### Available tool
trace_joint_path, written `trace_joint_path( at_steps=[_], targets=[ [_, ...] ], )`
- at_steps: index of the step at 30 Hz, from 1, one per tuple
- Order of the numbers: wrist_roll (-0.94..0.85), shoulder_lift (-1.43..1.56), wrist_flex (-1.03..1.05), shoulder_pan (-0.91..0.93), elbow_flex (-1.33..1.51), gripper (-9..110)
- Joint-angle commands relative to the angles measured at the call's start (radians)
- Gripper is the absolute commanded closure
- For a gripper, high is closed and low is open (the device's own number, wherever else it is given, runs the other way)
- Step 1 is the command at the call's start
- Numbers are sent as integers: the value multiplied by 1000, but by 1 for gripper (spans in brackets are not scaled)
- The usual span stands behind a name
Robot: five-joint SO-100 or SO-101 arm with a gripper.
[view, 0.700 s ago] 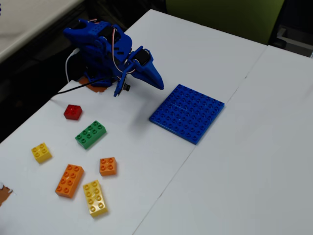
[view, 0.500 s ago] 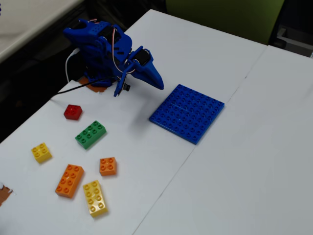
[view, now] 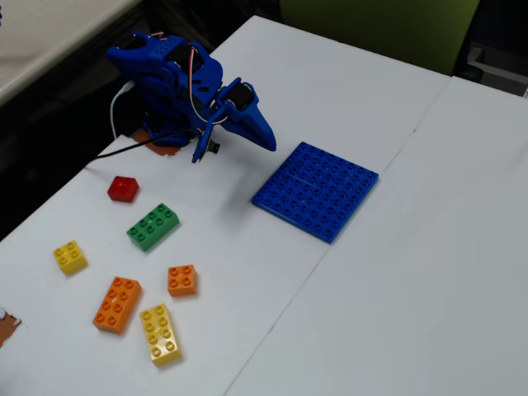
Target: Pick up the 2x2 orange block and go up the 8x8 blue block.
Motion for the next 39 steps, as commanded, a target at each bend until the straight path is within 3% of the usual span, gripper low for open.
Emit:
trace_joint_path(
  at_steps=[1,35,39],
  targets=[
    [5,43,2,-5,41,101],
    [-9,43,-6,-12,40,101],
    [-176,43,-40,-2,20,101]
  ],
)
